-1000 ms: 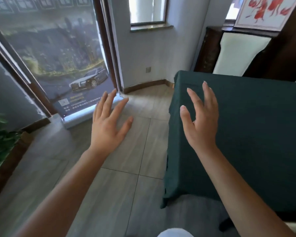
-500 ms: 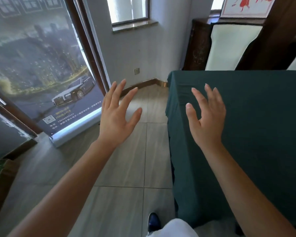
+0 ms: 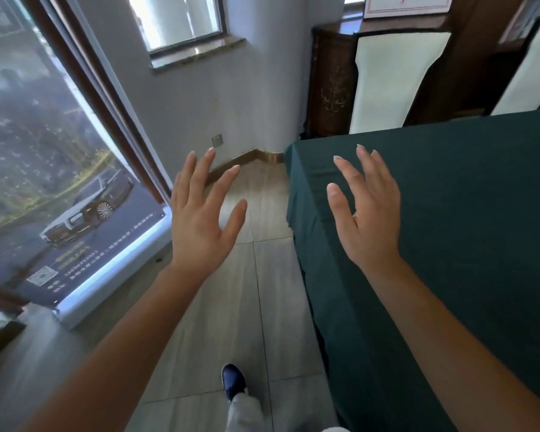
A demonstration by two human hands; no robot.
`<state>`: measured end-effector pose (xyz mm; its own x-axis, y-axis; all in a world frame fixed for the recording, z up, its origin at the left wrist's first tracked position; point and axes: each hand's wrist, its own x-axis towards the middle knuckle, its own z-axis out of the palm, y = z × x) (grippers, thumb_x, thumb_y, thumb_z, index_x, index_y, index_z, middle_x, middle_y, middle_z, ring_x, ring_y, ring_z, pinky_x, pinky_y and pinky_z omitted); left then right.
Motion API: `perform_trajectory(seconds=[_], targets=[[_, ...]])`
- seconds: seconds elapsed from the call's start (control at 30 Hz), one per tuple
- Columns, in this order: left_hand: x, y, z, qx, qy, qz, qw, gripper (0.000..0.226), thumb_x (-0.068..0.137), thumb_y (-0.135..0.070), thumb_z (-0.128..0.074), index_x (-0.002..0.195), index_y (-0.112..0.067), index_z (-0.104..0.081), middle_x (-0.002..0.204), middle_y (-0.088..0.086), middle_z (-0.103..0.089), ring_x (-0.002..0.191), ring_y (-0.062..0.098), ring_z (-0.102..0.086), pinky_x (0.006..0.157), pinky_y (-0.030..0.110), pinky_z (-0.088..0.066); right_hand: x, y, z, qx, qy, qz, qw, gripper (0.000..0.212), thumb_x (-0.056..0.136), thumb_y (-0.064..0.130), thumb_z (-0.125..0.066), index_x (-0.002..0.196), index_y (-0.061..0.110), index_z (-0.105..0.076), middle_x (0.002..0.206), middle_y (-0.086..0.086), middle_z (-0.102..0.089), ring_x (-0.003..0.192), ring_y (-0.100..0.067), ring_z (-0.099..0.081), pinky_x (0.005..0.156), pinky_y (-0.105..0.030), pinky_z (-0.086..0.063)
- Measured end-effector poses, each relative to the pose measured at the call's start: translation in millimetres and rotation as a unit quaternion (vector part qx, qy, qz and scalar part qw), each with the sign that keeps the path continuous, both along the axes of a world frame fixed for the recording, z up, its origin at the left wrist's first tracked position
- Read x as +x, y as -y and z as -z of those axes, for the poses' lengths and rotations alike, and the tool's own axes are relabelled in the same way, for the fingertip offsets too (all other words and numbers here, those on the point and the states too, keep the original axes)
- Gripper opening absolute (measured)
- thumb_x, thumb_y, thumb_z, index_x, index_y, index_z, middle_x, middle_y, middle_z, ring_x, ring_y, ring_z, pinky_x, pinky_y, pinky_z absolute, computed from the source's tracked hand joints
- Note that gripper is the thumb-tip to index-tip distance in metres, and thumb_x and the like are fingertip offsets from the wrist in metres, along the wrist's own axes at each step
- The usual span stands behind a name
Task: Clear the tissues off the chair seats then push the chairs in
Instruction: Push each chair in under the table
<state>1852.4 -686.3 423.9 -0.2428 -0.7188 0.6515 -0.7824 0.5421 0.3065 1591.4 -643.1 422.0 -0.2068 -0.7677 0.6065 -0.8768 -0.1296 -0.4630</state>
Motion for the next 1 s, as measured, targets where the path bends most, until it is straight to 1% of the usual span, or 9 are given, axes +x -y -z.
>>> perform_trajectory(seconds=[0.13, 0.27, 0.37, 0.43, 0.5, 0.53, 0.6, 0.8, 1.0], targets=[[-2.9, 67.4, 1.0, 0.002, 0.003, 0.034, 0.999, 0.052, 0.102, -0.049, -0.054, 0.147, -0.023, -0.054, 0.167, 0.004, -0.028, 0.159, 0.026, -0.011, 0.128, 0.054, -0.016, 2.7, 46.5, -1.8, 0.009, -0.009, 0.039, 0.999, 0.053, 0.108, 0.051, -0.036, 0.152, 0.026, -0.05, 0.167, -0.006, -0.033, 0.158, -0.025, -0.02, 0.125, -0.055, -0.022], [-1.2, 155.9, -11.4, -0.006, -0.012, 0.075, 0.997, 0.051, 0.102, -0.048, -0.057, 0.147, -0.024, -0.054, 0.167, 0.006, -0.03, 0.159, 0.028, -0.014, 0.124, 0.061, -0.023, 15.4, 106.8, -24.1, 0.004, -0.006, 0.084, 0.996, 0.055, 0.107, 0.052, -0.035, 0.153, 0.026, -0.049, 0.168, -0.006, -0.031, 0.158, -0.024, -0.019, 0.126, -0.054, -0.021], [-10.1, 213.5, -22.9, -0.022, -0.005, 0.111, 0.994, 0.049, 0.103, -0.049, -0.054, 0.147, -0.026, -0.052, 0.166, 0.006, -0.031, 0.159, 0.03, -0.015, 0.123, 0.062, -0.022, 13.6, 144.2, -36.2, -0.016, -0.023, 0.116, 0.993, 0.054, 0.106, 0.051, -0.036, 0.152, 0.025, -0.05, 0.167, -0.007, -0.033, 0.158, -0.024, -0.021, 0.126, -0.051, -0.022], [-15.3, 236.2, -30.4, -0.025, -0.005, 0.103, 0.994, 0.049, 0.103, -0.05, -0.052, 0.147, -0.027, -0.052, 0.167, 0.005, -0.03, 0.159, 0.029, -0.013, 0.125, 0.06, -0.019, 13.3, 158.7, -37.3, -0.019, -0.018, 0.127, 0.992, 0.053, 0.107, 0.049, -0.038, 0.152, 0.024, -0.051, 0.167, -0.007, -0.033, 0.157, -0.025, -0.021, 0.126, -0.048, -0.021], [-33.4, 280.3, -28.5, 0.002, -0.004, 0.117, 0.993, 0.049, 0.104, -0.051, -0.05, 0.148, -0.03, -0.05, 0.168, 0.003, -0.027, 0.159, 0.026, -0.011, 0.128, 0.054, -0.014, 2.5, 192.0, -31.7, -0.004, -0.016, 0.155, 0.988, 0.053, 0.107, 0.05, -0.039, 0.152, 0.024, -0.05, 0.167, -0.007, -0.033, 0.157, -0.025, -0.022, 0.125, -0.046, -0.021], [-34.9, 281.1, -29.3, -0.001, 0.0, 0.118, 0.993, 0.049, 0.104, -0.051, -0.05, 0.148, -0.03, -0.051, 0.168, 0.002, -0.027, 0.16, 0.026, -0.01, 0.129, 0.051, -0.011, 1.9, 193.0, -32.9, -0.007, -0.021, 0.154, 0.988, 0.053, 0.107, 0.05, -0.039, 0.152, 0.025, -0.05, 0.167, -0.006, -0.033, 0.157, -0.025, -0.022, 0.125, -0.045, -0.021], [-53.7, 322.3, -19.3, 0.011, 0.018, 0.138, 0.99, 0.048, 0.104, -0.05, -0.051, 0.147, -0.03, -0.052, 0.168, 0.002, -0.027, 0.16, 0.026, -0.009, 0.129, 0.05, -0.009, -15.1, 228.5, -22.2, 0.008, -0.009, 0.169, 0.986, 0.052, 0.107, 0.05, -0.04, 0.152, 0.025, -0.05, 0.167, -0.006, -0.033, 0.157, -0.025, -0.022, 0.125, -0.045, -0.02], [-85.6, 406.3, -15.5, 0.016, 0.039, 0.12, 0.992, 0.046, 0.104, -0.048, -0.052, 0.146, -0.031, -0.052, 0.168, 0.003, -0.026, 0.16, 0.028, -0.009, 0.129, 0.053, -0.01, -50.9, 331.3, -7.9, 0.01, 0.011, 0.148, 0.989, 0.051, 0.107, 0.049, -0.04, 0.149, 0.024, -0.053, 0.165, -0.009, -0.036, 0.156, -0.029, -0.024, 0.123, -0.05, -0.027], [-97.2, 491.2, -29.6, -0.007, 0.056, 0.089, 0.994, 0.046, 0.104, -0.05, -0.05, 0.145, -0.03, -0.053, 0.169, 0.006, -0.025, 0.159, 0.033, -0.008, 0.127, 0.06, -0.013, -68.6, 440.6, -19.4, -0.008, -0.001, 0.096, 0.995, 0.051, 0.107, 0.051, -0.04, 0.15, 0.027, -0.053, 0.165, -0.007, -0.036, 0.156, -0.028, -0.026, 0.122, -0.056, -0.029]])
